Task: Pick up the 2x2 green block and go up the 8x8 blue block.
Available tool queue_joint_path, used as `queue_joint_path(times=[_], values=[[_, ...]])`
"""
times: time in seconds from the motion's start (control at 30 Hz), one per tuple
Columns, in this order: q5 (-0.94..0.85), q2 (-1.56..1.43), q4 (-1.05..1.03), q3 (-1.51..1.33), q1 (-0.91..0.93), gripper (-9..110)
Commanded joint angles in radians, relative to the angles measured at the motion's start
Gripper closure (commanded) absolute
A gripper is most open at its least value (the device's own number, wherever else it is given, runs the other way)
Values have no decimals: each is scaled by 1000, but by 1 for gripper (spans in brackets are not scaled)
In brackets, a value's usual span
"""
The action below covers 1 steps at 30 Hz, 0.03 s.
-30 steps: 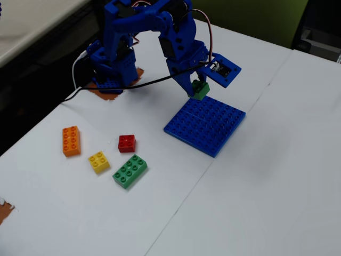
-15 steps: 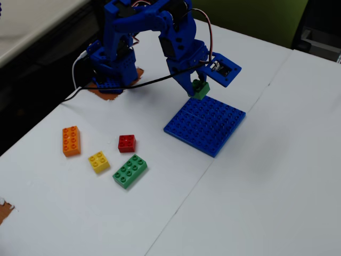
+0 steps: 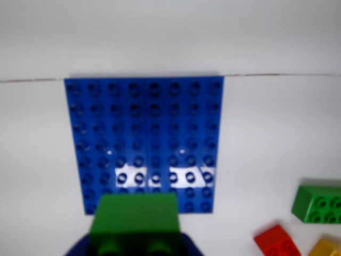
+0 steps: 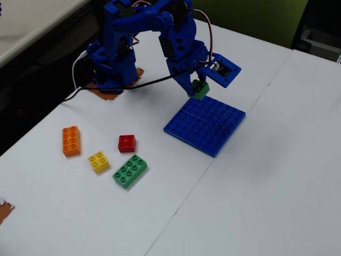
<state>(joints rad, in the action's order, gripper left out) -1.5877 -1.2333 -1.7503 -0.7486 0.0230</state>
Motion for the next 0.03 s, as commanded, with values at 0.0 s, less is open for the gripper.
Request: queue_joint_path(times=[0.0], values=[[0, -67, -8, -2, -8, 101]])
